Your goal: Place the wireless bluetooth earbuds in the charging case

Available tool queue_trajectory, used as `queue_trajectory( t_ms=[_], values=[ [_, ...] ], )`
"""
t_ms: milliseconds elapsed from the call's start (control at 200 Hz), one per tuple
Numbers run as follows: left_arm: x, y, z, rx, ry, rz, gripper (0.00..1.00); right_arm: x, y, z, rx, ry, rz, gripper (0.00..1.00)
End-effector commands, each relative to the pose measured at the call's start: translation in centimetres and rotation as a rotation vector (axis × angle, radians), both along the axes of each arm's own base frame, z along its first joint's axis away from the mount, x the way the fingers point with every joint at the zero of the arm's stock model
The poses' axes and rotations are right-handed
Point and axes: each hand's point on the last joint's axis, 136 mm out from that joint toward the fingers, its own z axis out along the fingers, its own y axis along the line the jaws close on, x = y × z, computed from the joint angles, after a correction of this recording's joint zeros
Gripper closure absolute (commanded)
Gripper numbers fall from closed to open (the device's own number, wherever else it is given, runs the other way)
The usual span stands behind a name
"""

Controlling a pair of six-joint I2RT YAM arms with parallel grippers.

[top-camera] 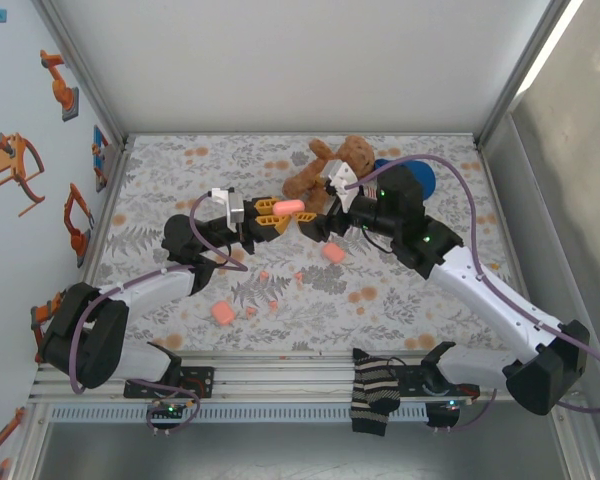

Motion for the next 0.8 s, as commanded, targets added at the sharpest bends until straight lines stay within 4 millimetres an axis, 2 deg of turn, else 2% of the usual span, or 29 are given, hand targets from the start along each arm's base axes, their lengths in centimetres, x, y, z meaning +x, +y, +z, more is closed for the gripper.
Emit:
queue_trajectory(
  t_ms=[0, 556, 746, 791],
  values=[
    [-1.3, -0.1, 0.6, 0.003, -0.048, -0.061, 1.0, 1.8, -1.1, 3.2, 0.046, -0.071, -0.089, 0.08],
    [-1.4, -0.2, 0.3, 0.015, -0.044, -0.061, 1.0, 1.5, -1.1, 4.4, 0.065, -0.081, -0.077, 0.08],
    [-0.8, 0.1, 0.5, 0.005, -0.052, -0.006, 1.0, 0.1, -1.5, 5.5, 0.091, -0.092, -0.04, 0.08],
    [-0.3, 0.2, 0.0, 0.022, -0.026, 0.023, 1.0, -0.3, -1.8, 5.8, 0.098, -0.096, -0.039, 0.08]
  ],
)
